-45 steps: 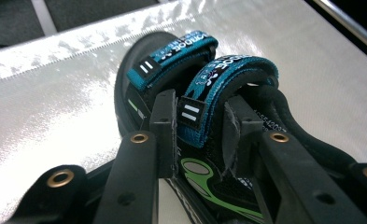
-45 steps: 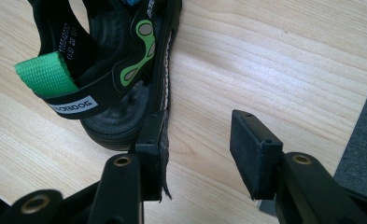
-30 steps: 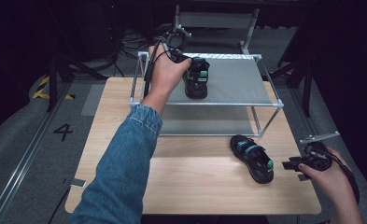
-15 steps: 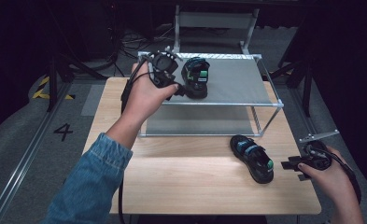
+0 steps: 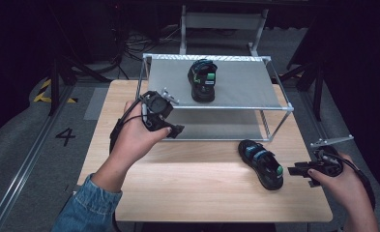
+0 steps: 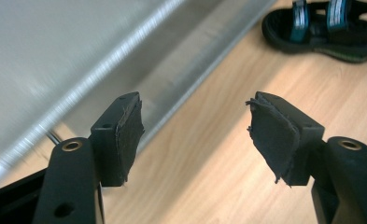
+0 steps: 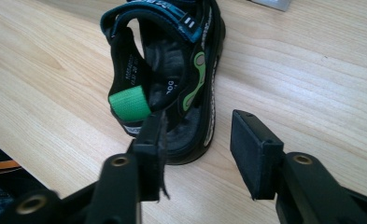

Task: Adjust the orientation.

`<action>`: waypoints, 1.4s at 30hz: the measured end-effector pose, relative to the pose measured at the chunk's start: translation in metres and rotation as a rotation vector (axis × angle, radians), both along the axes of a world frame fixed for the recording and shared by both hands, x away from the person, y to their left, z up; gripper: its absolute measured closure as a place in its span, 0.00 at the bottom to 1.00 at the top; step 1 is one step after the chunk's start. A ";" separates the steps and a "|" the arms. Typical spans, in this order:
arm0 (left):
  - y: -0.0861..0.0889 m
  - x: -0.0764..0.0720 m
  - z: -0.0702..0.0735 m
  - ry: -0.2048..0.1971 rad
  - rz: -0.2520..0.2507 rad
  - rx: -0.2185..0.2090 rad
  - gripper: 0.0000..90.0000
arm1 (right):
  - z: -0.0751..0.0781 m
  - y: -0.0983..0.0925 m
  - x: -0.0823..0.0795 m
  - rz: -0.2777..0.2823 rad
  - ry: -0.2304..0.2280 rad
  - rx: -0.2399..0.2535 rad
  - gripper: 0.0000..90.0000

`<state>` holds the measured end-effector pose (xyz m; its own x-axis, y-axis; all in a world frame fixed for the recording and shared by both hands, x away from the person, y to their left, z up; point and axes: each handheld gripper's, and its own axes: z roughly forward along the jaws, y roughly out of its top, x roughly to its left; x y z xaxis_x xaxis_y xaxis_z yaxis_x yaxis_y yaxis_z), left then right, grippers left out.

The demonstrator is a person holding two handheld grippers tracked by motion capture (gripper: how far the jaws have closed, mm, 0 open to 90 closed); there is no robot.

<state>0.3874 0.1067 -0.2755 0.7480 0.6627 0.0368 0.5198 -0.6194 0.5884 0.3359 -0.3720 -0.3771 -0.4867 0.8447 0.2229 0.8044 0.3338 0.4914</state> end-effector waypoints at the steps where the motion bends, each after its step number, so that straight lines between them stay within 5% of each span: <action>1: 0.001 -0.002 -0.005 0.002 -0.004 0.011 0.39 | 0.001 0.001 0.000 0.002 -0.002 -0.004 0.61; 9: 0.009 -0.018 -0.035 -0.006 0.020 0.033 0.38 | 0.008 0.018 -0.004 0.066 -0.039 -0.018 0.58; 16: 0.019 -0.027 -0.054 0.048 0.018 0.039 0.37 | 0.007 0.033 -0.003 0.107 -0.055 -0.030 0.58; 23: 0.027 -0.025 -0.064 0.081 0.021 0.067 0.36 | 0.003 0.042 0.000 0.131 -0.058 -0.040 0.59; 29: 0.026 -0.024 -0.070 0.100 0.019 0.063 0.36 | 0.001 0.044 0.001 0.116 -0.057 -0.076 0.80; 33: 0.025 -0.024 -0.073 0.104 0.024 0.066 0.36 | 0.004 0.046 0.000 0.118 -0.050 -0.071 0.85; 42: 0.021 -0.024 -0.079 0.110 0.026 0.089 0.37 | 0.008 0.062 -0.003 0.142 -0.062 -0.062 0.86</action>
